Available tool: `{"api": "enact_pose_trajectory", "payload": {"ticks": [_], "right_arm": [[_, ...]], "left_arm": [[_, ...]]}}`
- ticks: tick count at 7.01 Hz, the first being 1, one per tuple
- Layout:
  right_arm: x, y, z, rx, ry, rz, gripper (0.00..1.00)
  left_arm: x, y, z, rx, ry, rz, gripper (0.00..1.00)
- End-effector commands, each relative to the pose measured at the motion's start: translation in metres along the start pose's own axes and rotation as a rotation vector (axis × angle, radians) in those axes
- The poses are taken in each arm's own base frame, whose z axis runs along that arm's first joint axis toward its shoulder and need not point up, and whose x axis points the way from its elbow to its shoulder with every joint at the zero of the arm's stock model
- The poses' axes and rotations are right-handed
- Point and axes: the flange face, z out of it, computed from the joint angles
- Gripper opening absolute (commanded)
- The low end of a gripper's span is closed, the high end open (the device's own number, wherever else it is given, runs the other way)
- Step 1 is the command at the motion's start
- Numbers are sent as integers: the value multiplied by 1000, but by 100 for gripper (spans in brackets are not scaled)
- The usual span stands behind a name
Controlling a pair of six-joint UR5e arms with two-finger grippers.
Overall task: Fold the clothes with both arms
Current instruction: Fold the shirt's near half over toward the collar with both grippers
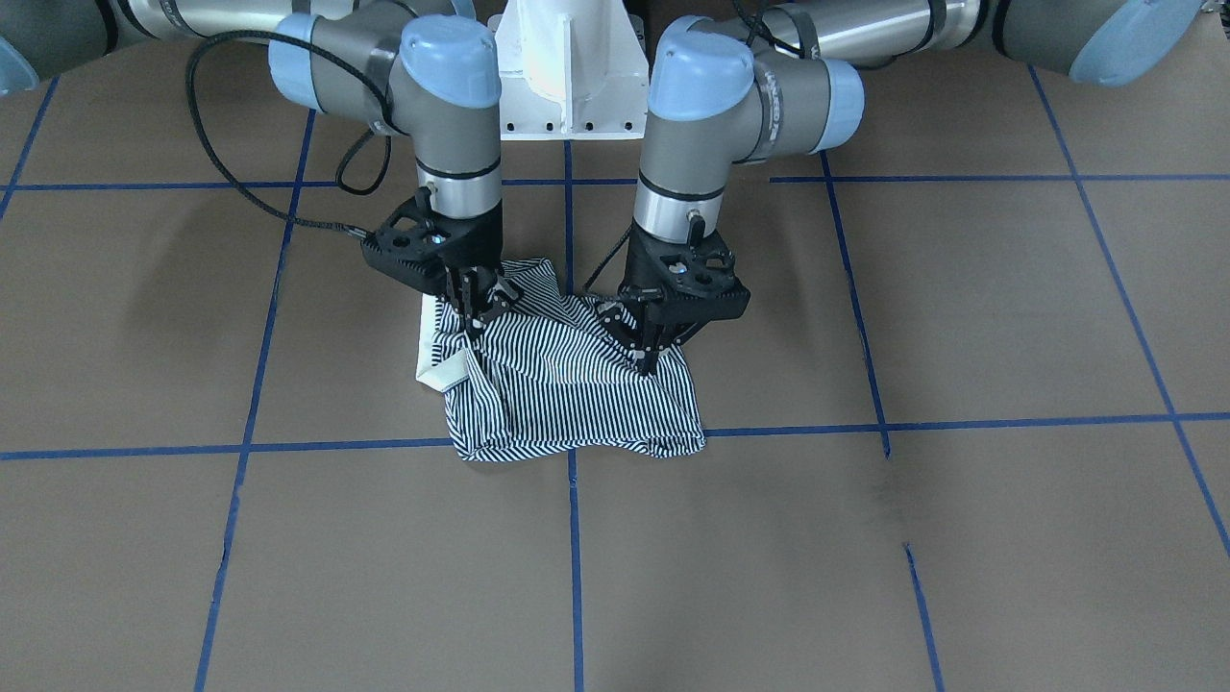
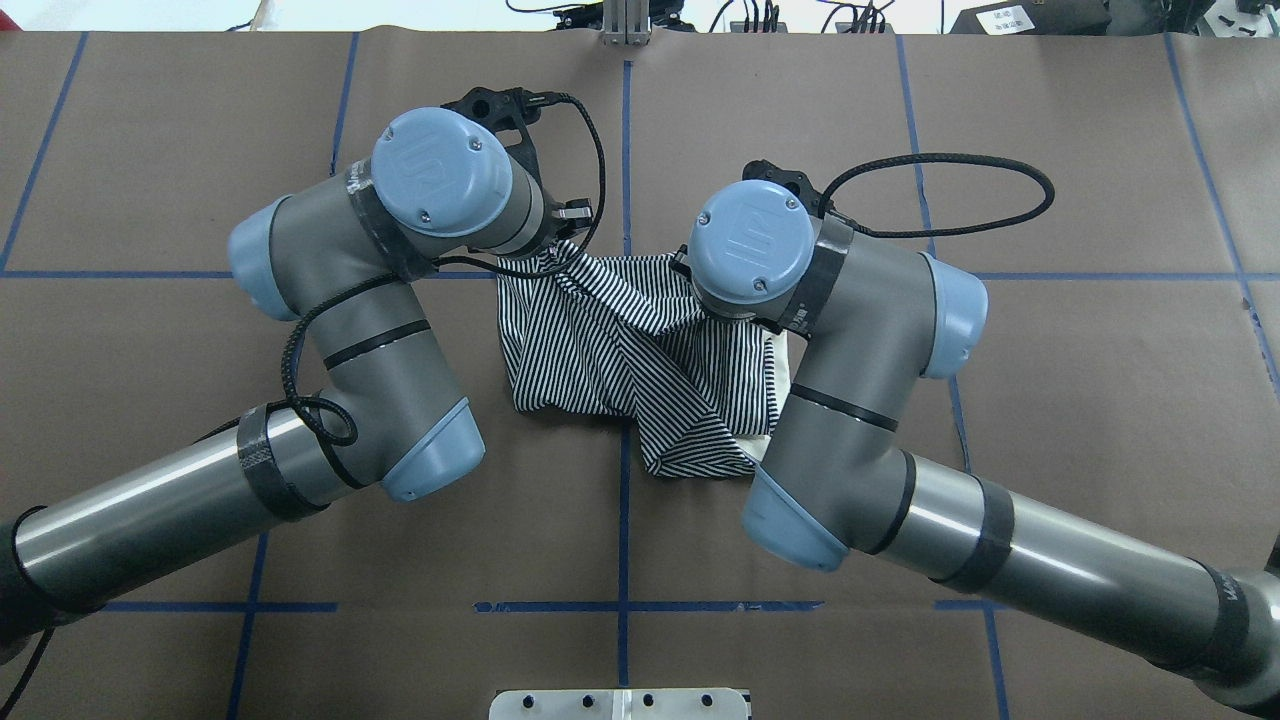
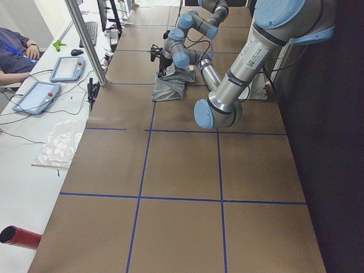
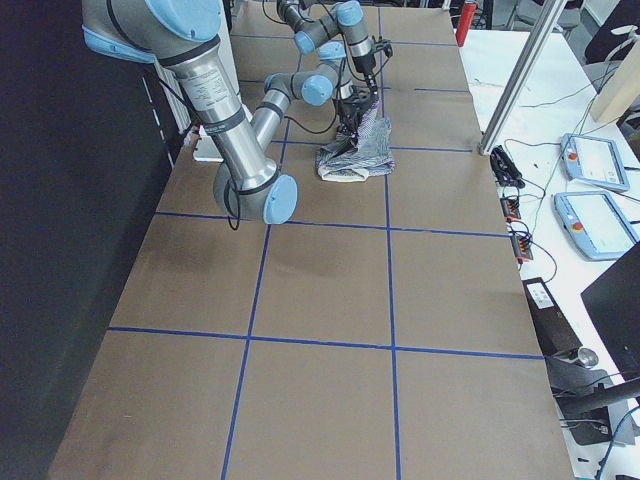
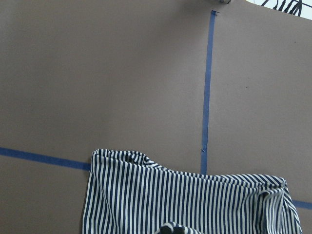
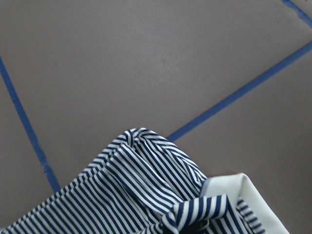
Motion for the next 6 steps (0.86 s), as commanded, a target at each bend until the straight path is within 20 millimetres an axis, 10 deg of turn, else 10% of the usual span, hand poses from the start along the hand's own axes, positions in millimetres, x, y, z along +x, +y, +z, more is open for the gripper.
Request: {"api": "enact_pose_trajectory", "payload": {"ticks": [1,5,6], "right_arm": [[-27,-20,55,24,16,6,0],[-28,-35,80,38,37,-18,0],[-28,-34,80,39,38,-92,93]], "left_arm": [[-13,-6,46,2,-26,13,0],[-29,-4,78,-9,-68,40,0],[-33,-3,80,-15,-71,80,67]]}}
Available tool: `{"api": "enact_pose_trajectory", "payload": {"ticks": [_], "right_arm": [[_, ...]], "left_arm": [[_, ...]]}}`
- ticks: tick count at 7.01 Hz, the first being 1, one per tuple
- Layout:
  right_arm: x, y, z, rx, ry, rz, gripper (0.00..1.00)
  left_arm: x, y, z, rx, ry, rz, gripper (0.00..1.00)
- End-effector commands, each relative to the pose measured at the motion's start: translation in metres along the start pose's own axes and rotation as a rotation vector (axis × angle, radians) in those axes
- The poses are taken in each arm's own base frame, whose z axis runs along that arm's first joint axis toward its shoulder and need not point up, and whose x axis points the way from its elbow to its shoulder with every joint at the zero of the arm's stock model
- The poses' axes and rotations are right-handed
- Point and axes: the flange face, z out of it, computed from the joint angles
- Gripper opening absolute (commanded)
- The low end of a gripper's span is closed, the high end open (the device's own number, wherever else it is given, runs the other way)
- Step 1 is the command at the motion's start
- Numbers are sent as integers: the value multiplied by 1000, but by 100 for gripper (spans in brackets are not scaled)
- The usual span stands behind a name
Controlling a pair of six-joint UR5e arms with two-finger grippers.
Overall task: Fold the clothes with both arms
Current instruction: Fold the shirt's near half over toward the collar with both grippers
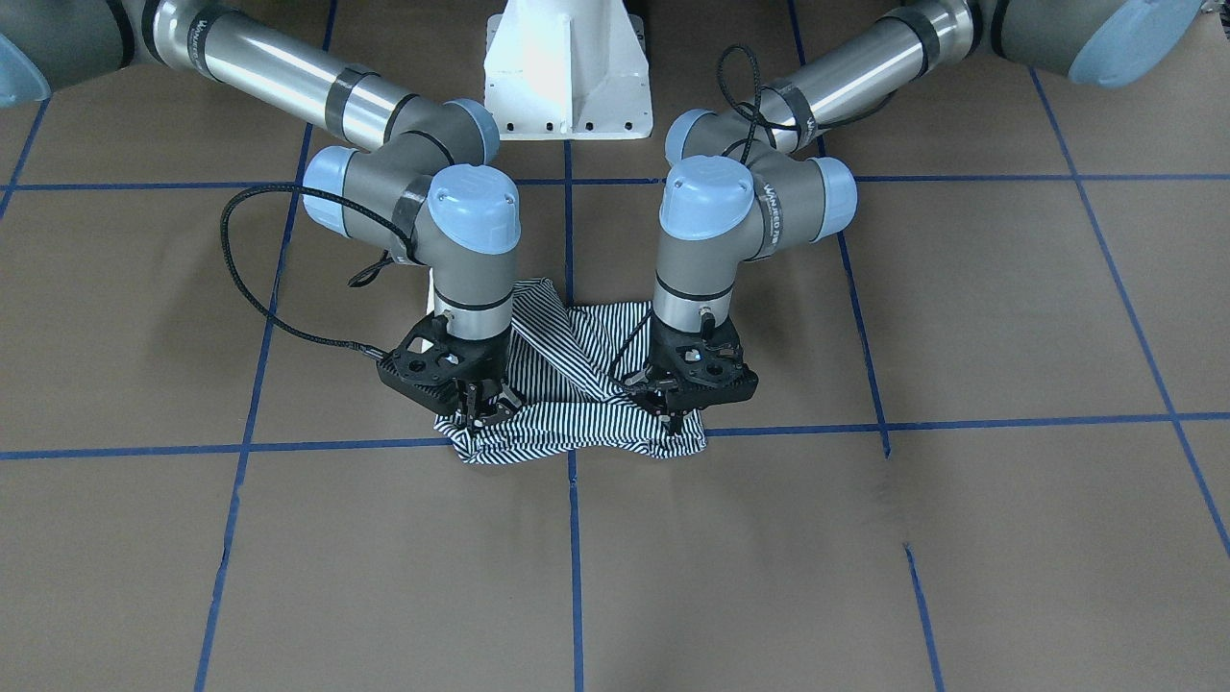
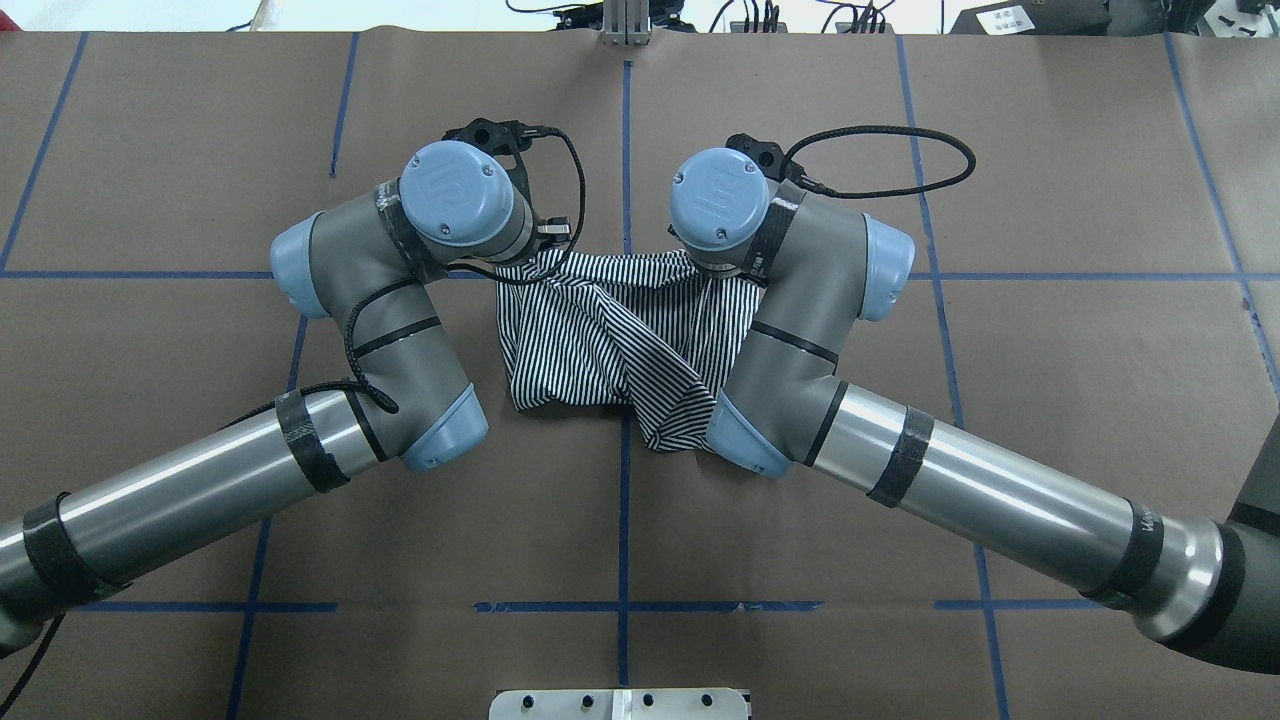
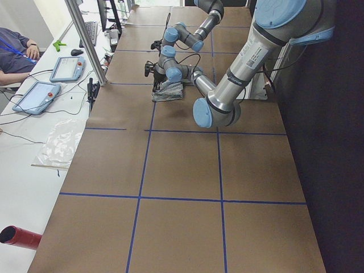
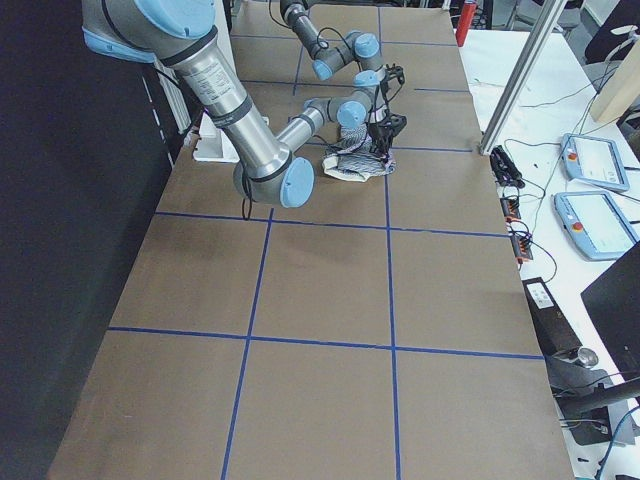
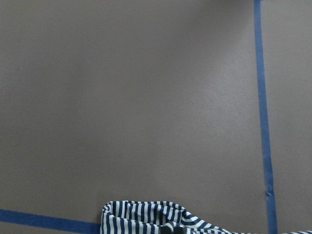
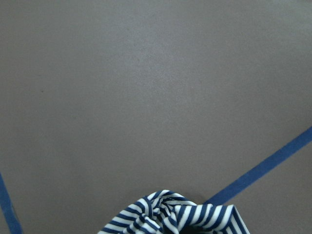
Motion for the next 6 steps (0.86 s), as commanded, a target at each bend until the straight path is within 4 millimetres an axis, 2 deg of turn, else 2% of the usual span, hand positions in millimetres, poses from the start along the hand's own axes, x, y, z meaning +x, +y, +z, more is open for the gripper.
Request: {"api": "enact_pose_trajectory", "payload": {"ticks": [1,2,4,5,6], "right_arm": [[-5,-2,-8,0,-18,-125,100],[-6,-12,-14,-1,-26,-138,100],[-9,-32,-52,-48,-72,-198,100],[-7,-29,-78,-52,-59,-209,100],[0,-28,-102,-50,-58,-262,100]], "left_arm": [[-6,-1,-2,5,22,176,100],[-19,-10,-6,22,51,209,100],[-72,-31,-15,-45,138,318,100],[-82,-30,-14,-39,146,325,100],[-84,-29,-14,-40,145,324,100]]}}
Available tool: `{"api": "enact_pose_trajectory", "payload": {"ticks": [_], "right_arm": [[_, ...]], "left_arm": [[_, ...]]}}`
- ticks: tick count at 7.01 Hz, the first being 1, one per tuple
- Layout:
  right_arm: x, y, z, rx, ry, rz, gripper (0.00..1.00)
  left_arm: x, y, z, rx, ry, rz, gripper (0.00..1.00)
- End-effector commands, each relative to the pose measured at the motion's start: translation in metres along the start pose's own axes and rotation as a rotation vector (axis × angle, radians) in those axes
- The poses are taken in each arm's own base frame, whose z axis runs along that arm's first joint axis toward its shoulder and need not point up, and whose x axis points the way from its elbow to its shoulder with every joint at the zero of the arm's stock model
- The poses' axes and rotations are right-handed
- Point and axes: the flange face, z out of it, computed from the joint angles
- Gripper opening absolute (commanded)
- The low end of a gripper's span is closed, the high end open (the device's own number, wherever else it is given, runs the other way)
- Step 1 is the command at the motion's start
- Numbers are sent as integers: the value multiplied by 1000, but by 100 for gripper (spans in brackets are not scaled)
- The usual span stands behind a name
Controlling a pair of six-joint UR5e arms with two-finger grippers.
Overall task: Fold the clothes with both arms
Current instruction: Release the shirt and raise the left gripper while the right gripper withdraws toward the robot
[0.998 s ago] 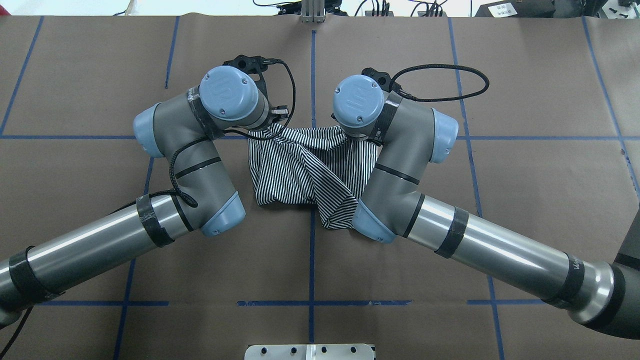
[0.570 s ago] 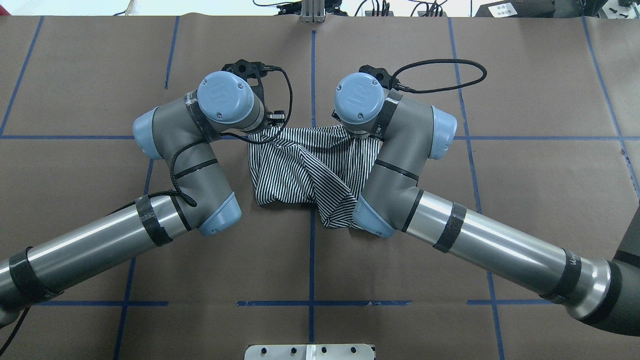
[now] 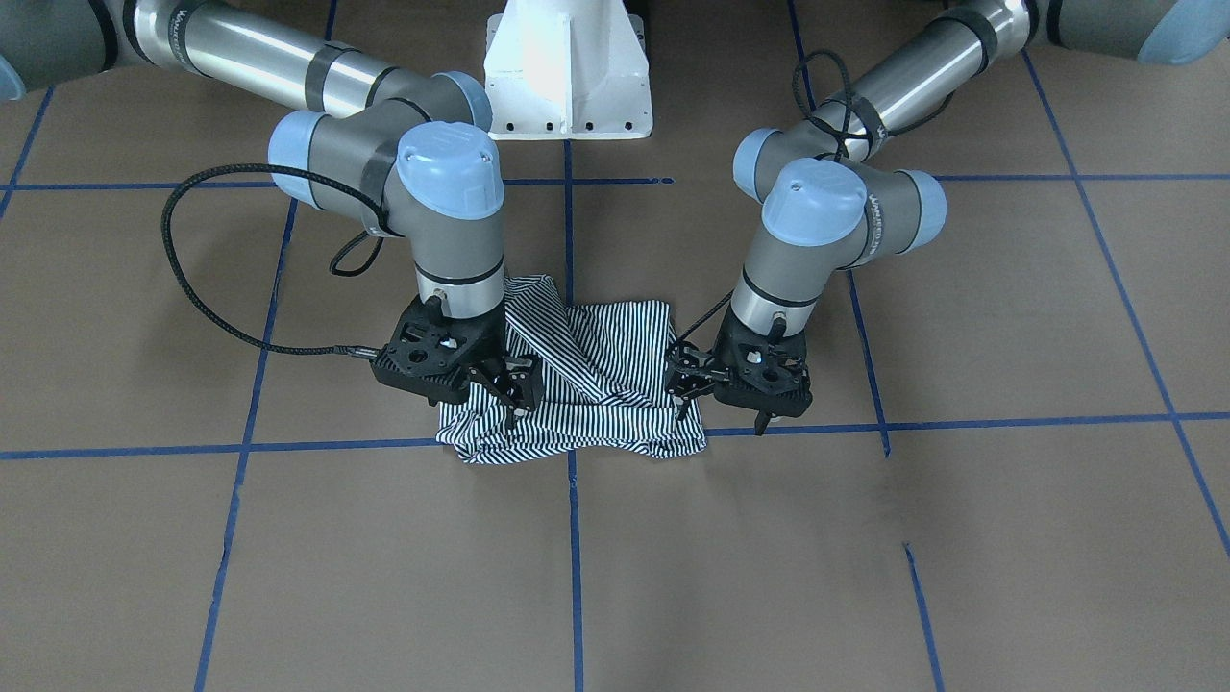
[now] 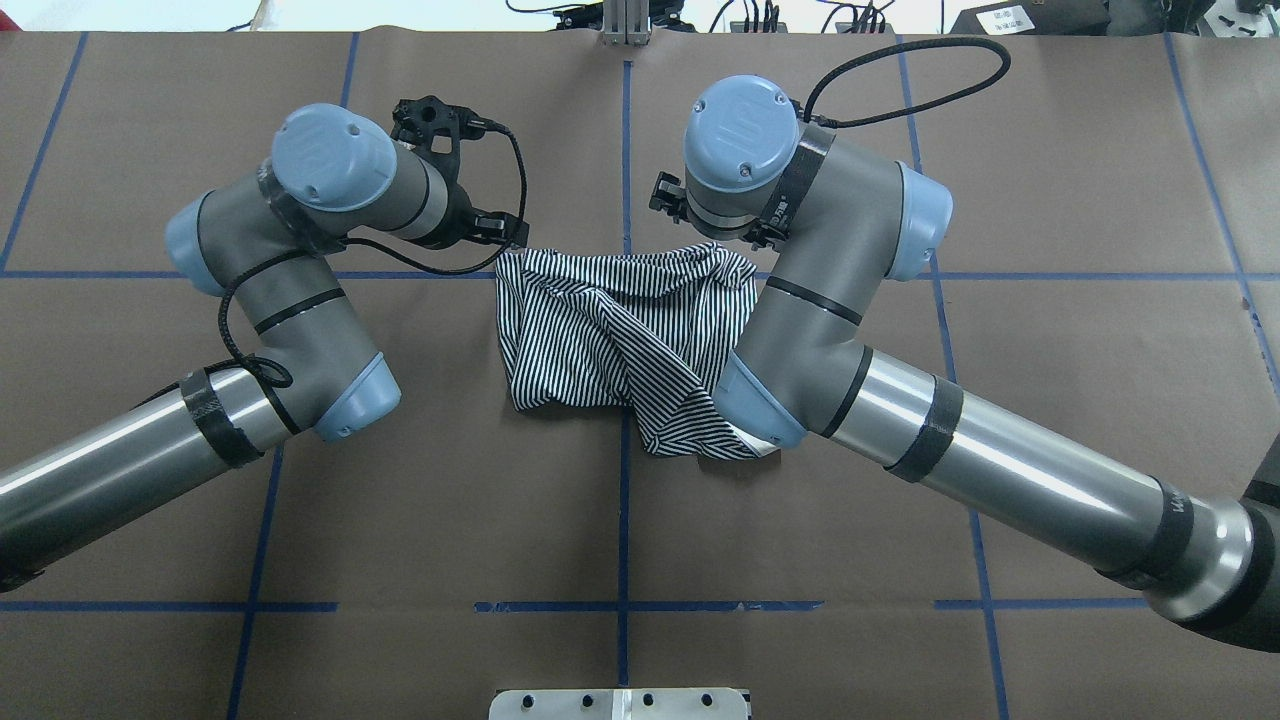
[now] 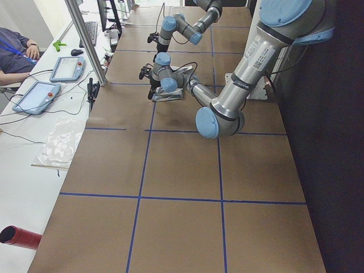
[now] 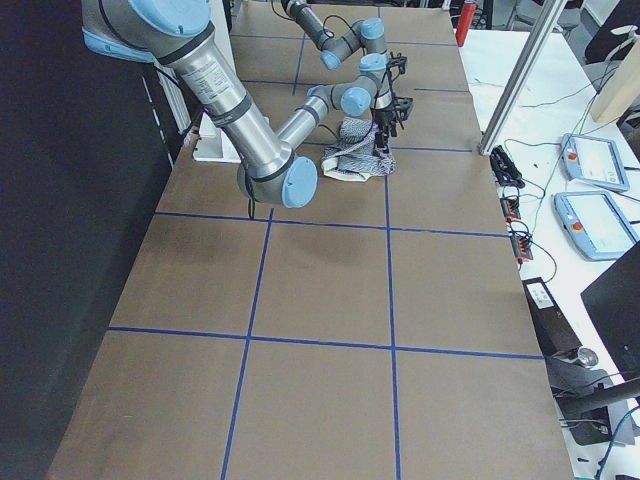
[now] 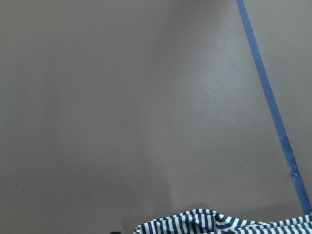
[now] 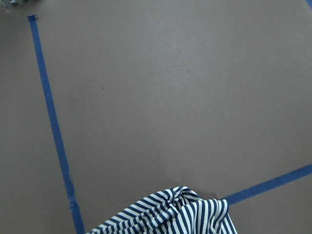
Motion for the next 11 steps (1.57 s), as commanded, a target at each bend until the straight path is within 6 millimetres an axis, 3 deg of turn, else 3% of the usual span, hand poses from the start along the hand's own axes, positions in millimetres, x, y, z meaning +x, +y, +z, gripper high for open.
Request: {"api": "enact_pose_trajectory", "payload": {"ticks": [1,4,5,8,9,11], "right_arm": [[12,31,-33,-18,1,-81,100],[45,142,-14,2,8,-216,97],[61,164,-12,-11,13,-239,81],[71,198,-12,-26,58,-282,75],[70,195,-31,-21,21,-237,79],[85,189,-62,-21,-43,31,85]], "left_arm": [[-9,3,-1,-1,7,8,100],[-10,3,-1,0,6,-2,100],[-10,3,-1,1,8,-3,100],[-10,3,-1,2,9,-5,100],[-10,3,-1,2,9,-5,100],[-8,3,-2,2,12,-21,100]]}}
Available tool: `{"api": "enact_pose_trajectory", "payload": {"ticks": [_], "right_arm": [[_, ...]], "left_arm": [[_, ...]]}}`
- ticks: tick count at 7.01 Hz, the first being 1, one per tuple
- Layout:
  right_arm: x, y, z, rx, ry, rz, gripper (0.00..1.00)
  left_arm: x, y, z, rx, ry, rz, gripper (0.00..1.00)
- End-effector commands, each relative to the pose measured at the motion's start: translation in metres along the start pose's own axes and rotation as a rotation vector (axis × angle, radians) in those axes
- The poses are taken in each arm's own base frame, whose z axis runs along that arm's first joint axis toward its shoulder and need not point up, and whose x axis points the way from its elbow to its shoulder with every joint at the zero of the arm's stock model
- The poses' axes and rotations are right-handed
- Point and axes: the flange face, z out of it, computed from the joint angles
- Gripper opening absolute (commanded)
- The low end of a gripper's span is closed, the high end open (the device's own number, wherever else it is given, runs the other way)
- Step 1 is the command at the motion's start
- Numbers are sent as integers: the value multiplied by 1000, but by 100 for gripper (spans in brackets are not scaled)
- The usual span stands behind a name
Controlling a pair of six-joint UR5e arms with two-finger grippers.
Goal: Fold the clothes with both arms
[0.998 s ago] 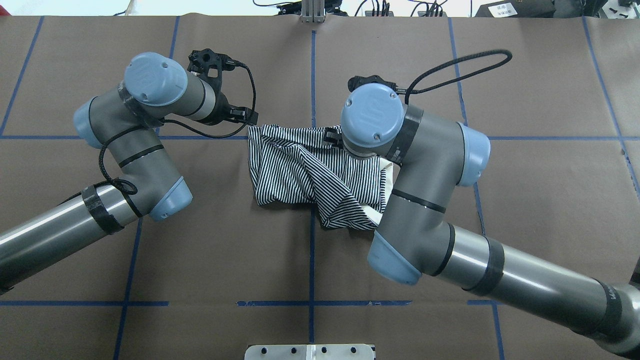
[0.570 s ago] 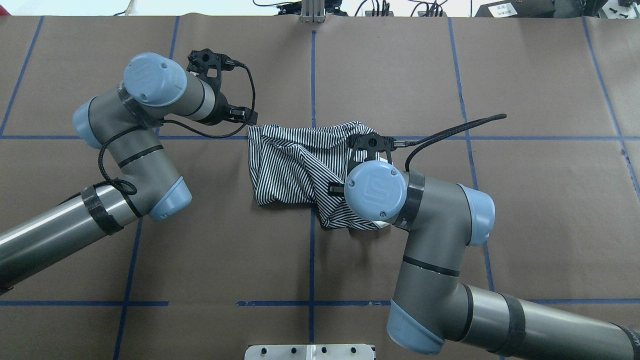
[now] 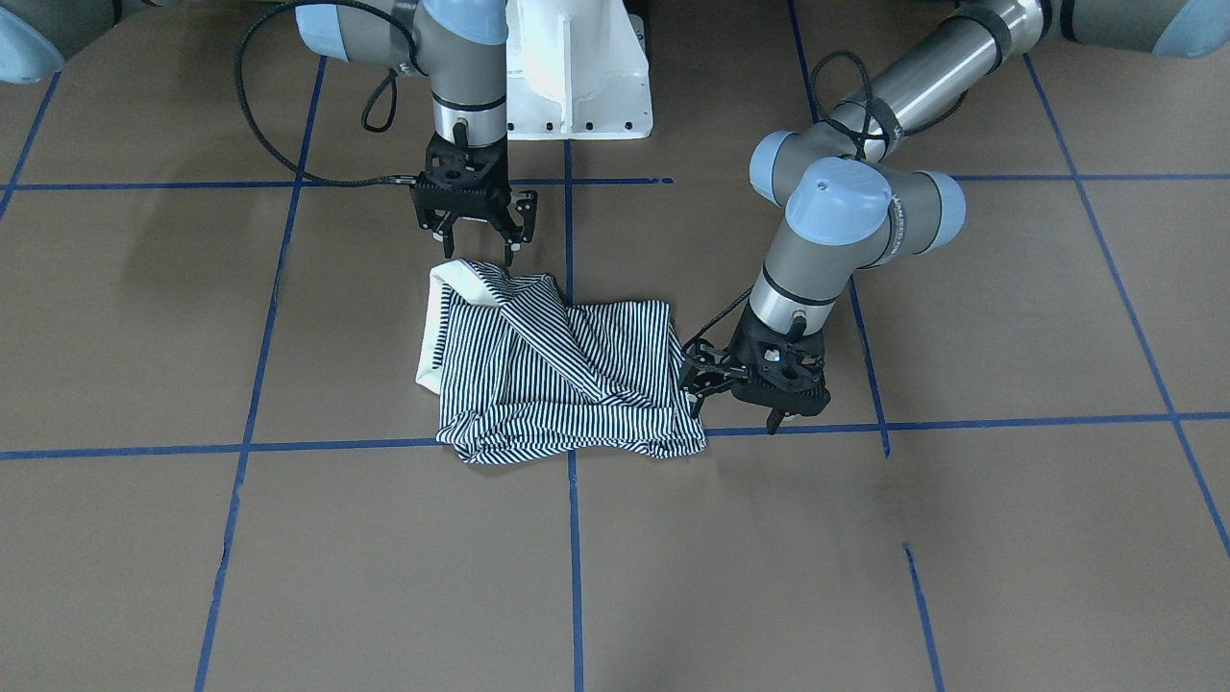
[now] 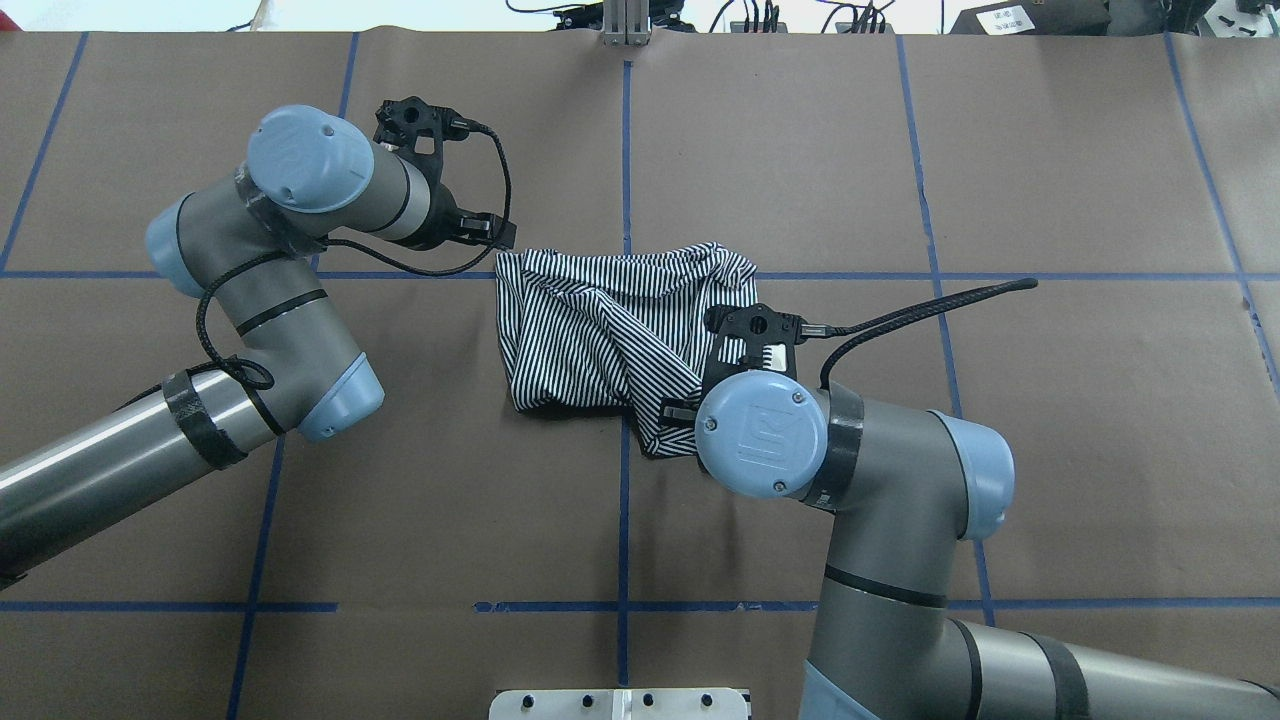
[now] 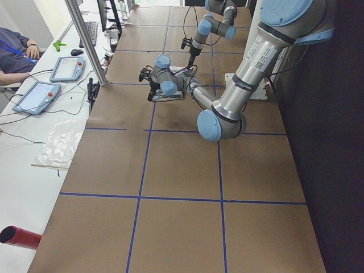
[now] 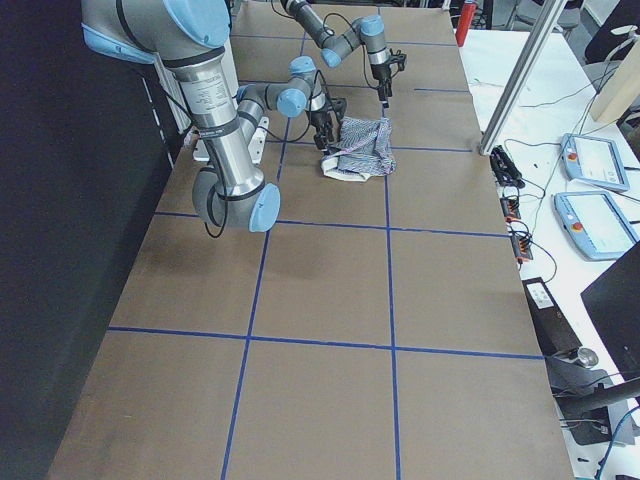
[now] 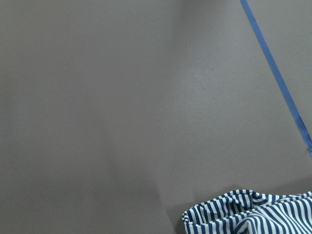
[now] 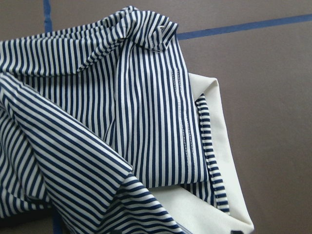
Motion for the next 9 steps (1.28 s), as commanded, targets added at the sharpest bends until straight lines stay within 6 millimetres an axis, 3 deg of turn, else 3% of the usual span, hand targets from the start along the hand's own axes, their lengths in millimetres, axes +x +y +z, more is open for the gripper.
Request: {"api": "enact_pose_trajectory", "payload": {"ticks": [1,2,4,7,9], "right_arm": [[9,-3,-23,18,-53,258,85],[14,-7,-18,65,-49,350,85],[40,8,8,105,-63,474,84],[38,28,41,146,-23,554,82],[37,32,48,152,-17,591,73]], "left_arm": [[4,2,-1,0,6,-14,100],[5,2,-2,0,8,-14,100],[8,3,-5,3,15,-16,100],[10,2,-9,8,20,-15,100],[5,6,-8,4,16,-16,100]]}}
